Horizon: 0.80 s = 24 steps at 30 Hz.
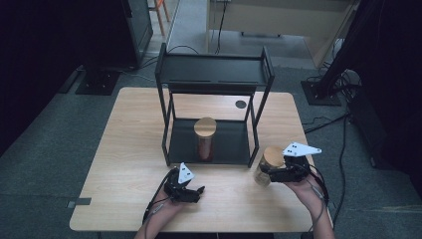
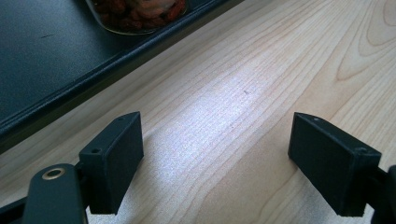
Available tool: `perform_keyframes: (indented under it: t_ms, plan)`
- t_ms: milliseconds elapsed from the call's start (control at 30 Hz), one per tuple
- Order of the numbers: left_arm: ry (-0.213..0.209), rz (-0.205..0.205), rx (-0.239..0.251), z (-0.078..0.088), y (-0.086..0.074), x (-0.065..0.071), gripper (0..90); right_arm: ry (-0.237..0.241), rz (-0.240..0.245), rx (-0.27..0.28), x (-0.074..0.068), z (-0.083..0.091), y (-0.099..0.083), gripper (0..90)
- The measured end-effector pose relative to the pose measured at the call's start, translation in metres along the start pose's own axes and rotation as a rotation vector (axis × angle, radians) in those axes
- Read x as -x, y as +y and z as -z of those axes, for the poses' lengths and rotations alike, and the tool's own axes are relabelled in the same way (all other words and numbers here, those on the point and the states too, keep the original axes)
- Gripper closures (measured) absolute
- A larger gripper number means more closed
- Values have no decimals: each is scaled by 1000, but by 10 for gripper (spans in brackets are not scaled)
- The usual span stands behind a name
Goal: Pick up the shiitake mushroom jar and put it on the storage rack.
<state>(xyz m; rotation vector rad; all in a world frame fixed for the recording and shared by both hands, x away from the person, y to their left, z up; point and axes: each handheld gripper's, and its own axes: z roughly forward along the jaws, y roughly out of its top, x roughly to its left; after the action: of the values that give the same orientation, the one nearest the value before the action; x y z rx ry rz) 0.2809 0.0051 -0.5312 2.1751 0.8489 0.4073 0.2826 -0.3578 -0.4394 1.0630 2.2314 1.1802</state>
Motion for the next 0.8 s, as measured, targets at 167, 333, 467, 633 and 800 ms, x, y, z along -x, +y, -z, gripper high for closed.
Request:
perform_keyframes:
  t_ms: [167,333,467,633,800]
  plan:
    - [0,0,0,0,0,0,183,-5,-6,6,0,-1,0,177]
    - [0,0,0,0,0,0,183,-10,-23,15,1,-1,0,239]
    - [0,0,0,0,0,0,183,-24,-19,22,0,0,0,245]
    - [3,2,1,0,0,0,183,-28,-24,44,-1,0,-3,247]
    - [4,4,1,0,0,0,184,-31,-24,60,0,0,-5,248]
